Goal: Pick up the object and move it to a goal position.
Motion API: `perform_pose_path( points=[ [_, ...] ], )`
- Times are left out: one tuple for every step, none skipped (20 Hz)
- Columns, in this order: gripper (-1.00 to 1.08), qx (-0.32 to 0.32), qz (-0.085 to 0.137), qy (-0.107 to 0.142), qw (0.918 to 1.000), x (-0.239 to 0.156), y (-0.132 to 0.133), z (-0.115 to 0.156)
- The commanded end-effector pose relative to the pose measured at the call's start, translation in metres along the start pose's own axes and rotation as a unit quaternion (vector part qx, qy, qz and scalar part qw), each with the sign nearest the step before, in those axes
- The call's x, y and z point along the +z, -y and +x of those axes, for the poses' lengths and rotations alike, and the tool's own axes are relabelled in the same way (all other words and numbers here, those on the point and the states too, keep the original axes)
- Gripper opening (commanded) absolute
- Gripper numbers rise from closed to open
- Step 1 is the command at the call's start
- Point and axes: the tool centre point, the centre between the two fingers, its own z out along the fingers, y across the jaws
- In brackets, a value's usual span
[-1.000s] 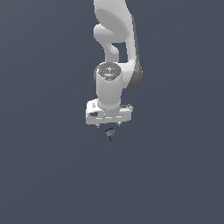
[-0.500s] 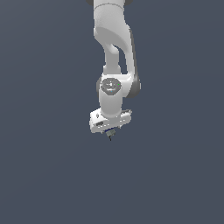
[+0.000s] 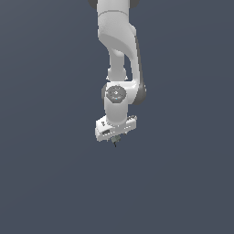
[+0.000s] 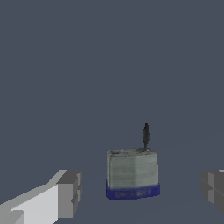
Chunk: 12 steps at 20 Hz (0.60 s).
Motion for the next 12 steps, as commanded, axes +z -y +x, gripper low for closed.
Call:
perform_pose_path(
  points=[
    [1.00, 0.000, 0.000, 0.000, 1.0000, 0.001, 0.000, 0.000],
    [1.00, 0.000, 0.000, 0.000, 1.0000, 0.003, 0.000, 0.000],
    [1.00, 0.000, 0.000, 0.000, 1.0000, 0.005, 0.000, 0.000],
    [1.00, 0.000, 0.000, 0.000, 1.0000, 0.008, 0.000, 0.000],
    [1.00, -0.001, 0.000, 0.000, 1.0000, 0.012, 0.000, 0.000],
    [1.00, -0.001, 0.000, 0.000, 1.0000, 0.016, 0.000, 0.000],
    [1.00, -0.001, 0.000, 0.000, 1.0000, 0.021, 0.000, 0.000],
    [1.00, -0.001, 0.000, 0.000, 1.0000, 0.027, 0.001, -0.001],
    [1.00, -0.001, 0.000, 0.000, 1.0000, 0.032, 0.000, -0.001],
    [1.00, -0.002, 0.000, 0.000, 1.0000, 0.037, 0.001, -0.001],
    [1.00, -0.002, 0.000, 0.000, 1.0000, 0.041, 0.001, -0.001],
    [1.00, -0.002, 0.000, 0.000, 1.0000, 0.044, 0.001, -0.001]
  ],
)
